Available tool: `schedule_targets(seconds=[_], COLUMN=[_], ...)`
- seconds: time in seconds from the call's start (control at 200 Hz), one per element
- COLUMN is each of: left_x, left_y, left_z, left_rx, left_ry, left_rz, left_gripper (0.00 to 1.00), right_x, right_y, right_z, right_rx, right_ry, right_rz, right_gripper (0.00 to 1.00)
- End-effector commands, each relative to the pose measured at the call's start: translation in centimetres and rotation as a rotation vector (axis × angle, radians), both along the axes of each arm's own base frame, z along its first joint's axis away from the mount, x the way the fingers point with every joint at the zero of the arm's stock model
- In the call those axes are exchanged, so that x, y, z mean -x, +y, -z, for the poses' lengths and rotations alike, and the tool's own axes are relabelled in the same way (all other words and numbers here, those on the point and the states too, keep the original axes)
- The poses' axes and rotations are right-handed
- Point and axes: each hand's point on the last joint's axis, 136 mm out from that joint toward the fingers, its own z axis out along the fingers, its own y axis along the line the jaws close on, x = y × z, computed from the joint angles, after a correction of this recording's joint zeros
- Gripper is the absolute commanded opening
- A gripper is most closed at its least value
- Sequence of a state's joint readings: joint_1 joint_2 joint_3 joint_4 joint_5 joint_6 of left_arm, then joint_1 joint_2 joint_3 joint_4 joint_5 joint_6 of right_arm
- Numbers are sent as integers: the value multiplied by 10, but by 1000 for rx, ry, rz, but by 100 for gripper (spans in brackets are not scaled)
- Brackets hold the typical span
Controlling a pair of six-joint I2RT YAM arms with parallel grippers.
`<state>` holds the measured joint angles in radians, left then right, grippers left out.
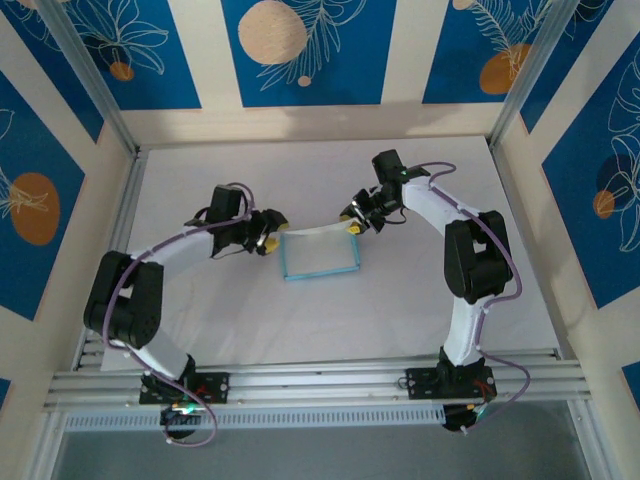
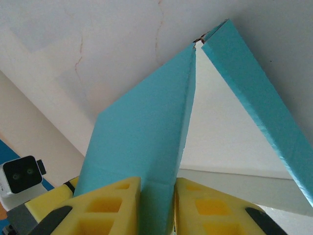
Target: Fold the paper box
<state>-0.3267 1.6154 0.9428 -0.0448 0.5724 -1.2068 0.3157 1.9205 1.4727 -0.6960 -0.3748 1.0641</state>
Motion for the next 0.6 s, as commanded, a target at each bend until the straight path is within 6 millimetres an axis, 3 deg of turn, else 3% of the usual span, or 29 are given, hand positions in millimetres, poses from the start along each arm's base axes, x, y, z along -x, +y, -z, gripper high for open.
schedule_targets(seconds=[0.0, 0.595], left_x=[-7, -22], left_y=[-14, -24], left_z=[-16, -25], left_rx=[75, 186], left_ry=[-51, -70], left_rz=[8, -52], left_gripper=[55, 30], right_x=[4, 7], right_y=[4, 8], right_z=[5, 6], right_rx=[-6, -9], right_ry=[51, 71], right_rz=[2, -23], right_gripper=[24, 24])
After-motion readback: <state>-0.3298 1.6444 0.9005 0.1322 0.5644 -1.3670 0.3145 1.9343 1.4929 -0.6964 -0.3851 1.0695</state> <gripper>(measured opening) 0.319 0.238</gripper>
